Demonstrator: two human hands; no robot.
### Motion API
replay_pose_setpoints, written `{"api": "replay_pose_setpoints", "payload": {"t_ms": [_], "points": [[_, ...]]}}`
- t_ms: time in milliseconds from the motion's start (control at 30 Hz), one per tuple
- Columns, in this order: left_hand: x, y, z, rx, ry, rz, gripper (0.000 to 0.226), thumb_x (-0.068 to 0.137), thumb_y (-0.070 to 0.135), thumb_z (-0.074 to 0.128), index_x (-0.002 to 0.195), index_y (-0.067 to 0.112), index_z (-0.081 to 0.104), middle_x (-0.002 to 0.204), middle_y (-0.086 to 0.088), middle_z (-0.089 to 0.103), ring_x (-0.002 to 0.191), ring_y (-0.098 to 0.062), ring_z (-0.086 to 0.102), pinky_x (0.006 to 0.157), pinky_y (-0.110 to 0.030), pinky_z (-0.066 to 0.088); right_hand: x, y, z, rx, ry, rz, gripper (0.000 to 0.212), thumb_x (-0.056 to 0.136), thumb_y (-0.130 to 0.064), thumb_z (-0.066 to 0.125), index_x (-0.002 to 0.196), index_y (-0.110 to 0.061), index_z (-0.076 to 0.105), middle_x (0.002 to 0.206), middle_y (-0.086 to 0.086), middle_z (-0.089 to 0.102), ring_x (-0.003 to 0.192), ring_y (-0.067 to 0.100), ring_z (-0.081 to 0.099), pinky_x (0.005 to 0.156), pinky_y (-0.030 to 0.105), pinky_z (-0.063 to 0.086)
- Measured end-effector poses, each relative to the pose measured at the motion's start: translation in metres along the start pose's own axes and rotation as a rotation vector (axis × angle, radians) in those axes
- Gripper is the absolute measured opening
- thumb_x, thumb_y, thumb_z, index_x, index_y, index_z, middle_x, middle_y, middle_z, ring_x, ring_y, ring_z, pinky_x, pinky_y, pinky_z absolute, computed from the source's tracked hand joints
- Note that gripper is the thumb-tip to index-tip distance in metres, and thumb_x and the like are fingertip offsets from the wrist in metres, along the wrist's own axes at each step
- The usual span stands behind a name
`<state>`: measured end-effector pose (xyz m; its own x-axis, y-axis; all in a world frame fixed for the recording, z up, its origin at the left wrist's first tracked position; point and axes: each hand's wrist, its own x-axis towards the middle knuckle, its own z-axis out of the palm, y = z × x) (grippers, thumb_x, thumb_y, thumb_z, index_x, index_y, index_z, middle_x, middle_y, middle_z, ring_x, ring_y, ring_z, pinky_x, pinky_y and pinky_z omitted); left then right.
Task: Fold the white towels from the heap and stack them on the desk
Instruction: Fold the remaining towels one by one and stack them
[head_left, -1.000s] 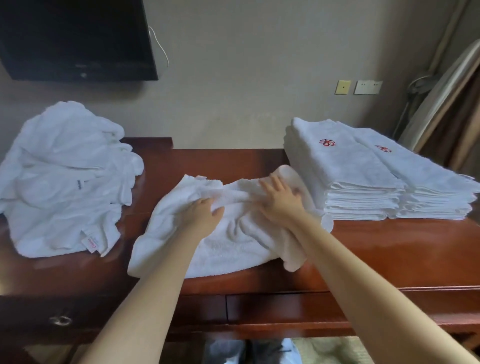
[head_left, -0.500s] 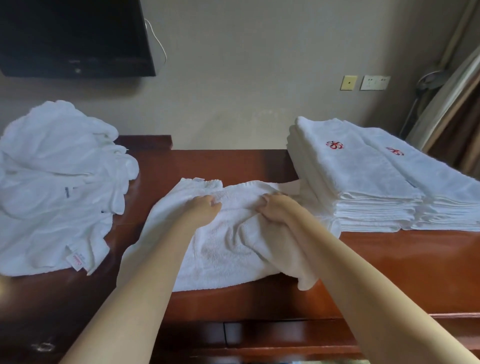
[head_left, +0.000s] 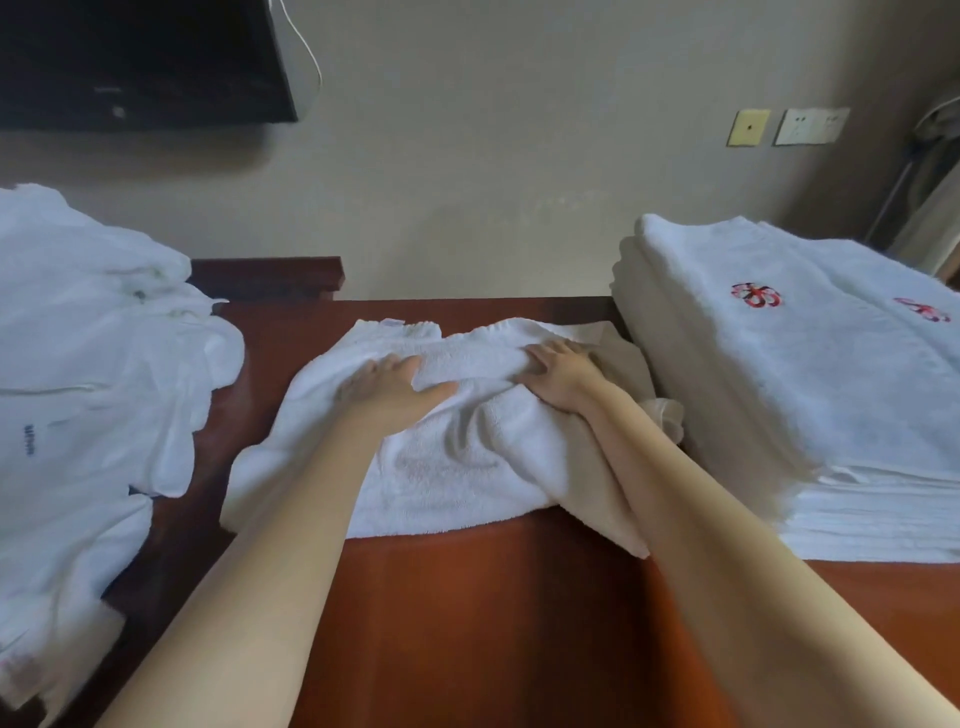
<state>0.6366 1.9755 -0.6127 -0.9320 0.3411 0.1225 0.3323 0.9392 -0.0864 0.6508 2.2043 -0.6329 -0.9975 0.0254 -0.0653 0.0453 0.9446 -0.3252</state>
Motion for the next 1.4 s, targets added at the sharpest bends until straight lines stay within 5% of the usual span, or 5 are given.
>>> {"api": "replay_pose_setpoints", "payload": {"t_ms": [500,633,800,967,1400], "points": [[0.047,-0.017,0.033,-0.322,0.135,-0.158,0.07,0.085,0.065,0.045,0.142,0.026,0.038,0.16,-0.002,0.006,0.144,-0.027,0.011,0.113,-0.049,0.024,0.04,0.003,-0.01,0.23,0.263,-0.092,0.063,0.092,-0.039,0.055,0.146,-0.017,0.034,0.146,0.007,0.043,0.131,0.026,0.041,0.102,0.039,0.039],[0.038,-0.014,0.008,-0.354,0.236,-0.189,0.053,0.09,0.049,0.051,0.134,0.019,0.046,0.145,-0.006,0.035,0.129,-0.031,0.033,0.104,-0.044,0.034,0.012,-0.016,-0.024,0.23,0.391,-0.153,0.039,0.092,-0.038,0.054,0.127,-0.02,0.054,0.122,-0.001,0.06,0.114,0.021,0.054,0.084,0.033,0.045],[0.004,-0.009,-0.005,-0.204,-0.173,-0.229,0.059,0.089,0.047,0.054,0.139,0.018,0.04,0.132,-0.007,0.051,0.121,-0.03,0.047,0.095,-0.043,0.041,-0.024,-0.03,-0.027,0.147,-0.059,0.082,0.09,0.08,-0.064,0.059,0.148,-0.018,0.023,0.141,0.008,0.047,0.127,0.032,0.046,0.103,0.045,0.04],[-0.035,-0.001,-0.031,-0.125,0.127,-0.155,0.035,0.092,0.033,0.054,0.121,0.014,0.053,0.125,-0.005,0.049,0.119,-0.027,0.041,0.095,-0.04,0.035,-0.058,-0.037,-0.039,0.055,0.264,-0.074,0.007,0.081,-0.015,0.058,0.087,-0.012,0.057,0.087,0.001,0.055,0.09,0.029,0.056,0.065,0.031,0.039],[-0.219,0.021,-0.029,-0.245,0.451,0.182,0.019,0.07,0.018,0.068,0.071,0.011,0.051,0.063,0.003,0.051,0.059,-0.027,0.055,0.064,-0.032,0.037,-0.252,-0.027,-0.002,0.005,0.349,-0.433,0.031,0.066,0.007,0.055,0.091,-0.006,0.069,0.086,0.012,0.054,0.08,0.034,0.053,0.066,0.044,0.047]]}}
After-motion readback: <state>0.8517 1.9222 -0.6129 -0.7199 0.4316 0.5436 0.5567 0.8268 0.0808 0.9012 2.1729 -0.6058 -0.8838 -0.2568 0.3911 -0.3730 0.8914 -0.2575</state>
